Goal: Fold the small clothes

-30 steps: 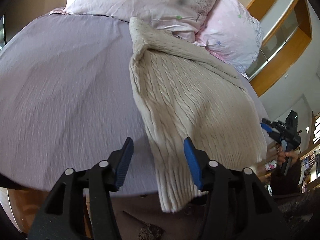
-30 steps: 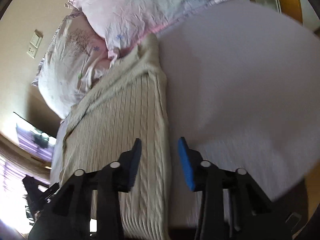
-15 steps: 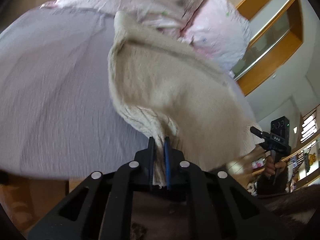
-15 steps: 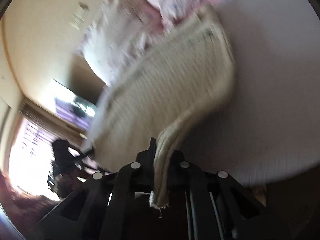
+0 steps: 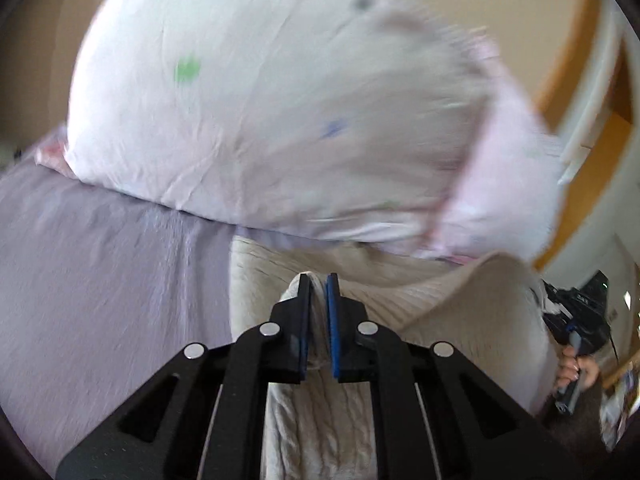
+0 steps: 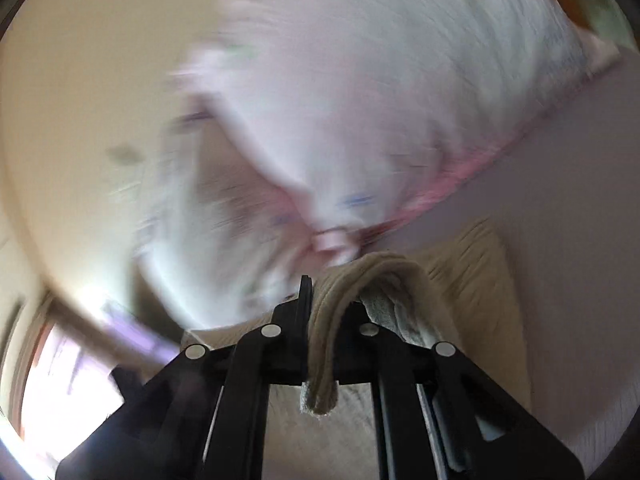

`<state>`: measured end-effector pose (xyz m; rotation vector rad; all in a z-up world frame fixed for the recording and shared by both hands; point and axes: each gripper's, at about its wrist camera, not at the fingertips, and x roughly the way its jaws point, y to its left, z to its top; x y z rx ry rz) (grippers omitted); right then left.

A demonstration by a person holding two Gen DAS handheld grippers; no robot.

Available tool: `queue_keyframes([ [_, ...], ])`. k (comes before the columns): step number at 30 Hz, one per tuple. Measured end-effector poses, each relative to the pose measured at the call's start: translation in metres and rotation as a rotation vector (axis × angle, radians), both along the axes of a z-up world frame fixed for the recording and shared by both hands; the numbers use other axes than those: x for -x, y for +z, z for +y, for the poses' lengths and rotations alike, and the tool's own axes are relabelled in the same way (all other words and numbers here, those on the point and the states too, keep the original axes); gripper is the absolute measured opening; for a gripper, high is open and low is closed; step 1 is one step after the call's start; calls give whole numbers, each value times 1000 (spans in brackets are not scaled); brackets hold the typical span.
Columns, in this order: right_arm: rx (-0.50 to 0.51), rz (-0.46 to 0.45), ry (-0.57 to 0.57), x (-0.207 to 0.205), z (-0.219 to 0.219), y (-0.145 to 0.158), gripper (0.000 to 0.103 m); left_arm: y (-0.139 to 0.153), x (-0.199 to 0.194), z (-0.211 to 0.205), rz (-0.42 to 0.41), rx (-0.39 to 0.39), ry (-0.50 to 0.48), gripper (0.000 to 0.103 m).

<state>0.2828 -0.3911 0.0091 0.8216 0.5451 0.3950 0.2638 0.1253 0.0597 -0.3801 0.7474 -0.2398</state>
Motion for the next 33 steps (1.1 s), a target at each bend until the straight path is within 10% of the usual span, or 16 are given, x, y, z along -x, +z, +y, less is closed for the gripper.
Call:
queue_keyframes([
  [4,29,225,-52,-52,3,-28,15,-20,-32,24,76,116,90,8],
  [8,2,66,-77,-34,-4,-4,93,-7,-16,60,20,213,162,36],
  [16,36,-120,-39,22,-7,5,93,-23,23,43,167,226,-3,66],
  [23,54,-142,-67,25,-18,-11,93,-51,19,18,259,184,-22,65],
  [26,55,-184,-62,31,-19,-8,93,-57,14,19,245,211,20,55],
  [28,45,-188,-53,31,-17,-7,93,-69,7,26,279,322,47,20],
  [33,14,-196,-46,36,-22,-6,93,-75,7,37,259,596,24,14],
])
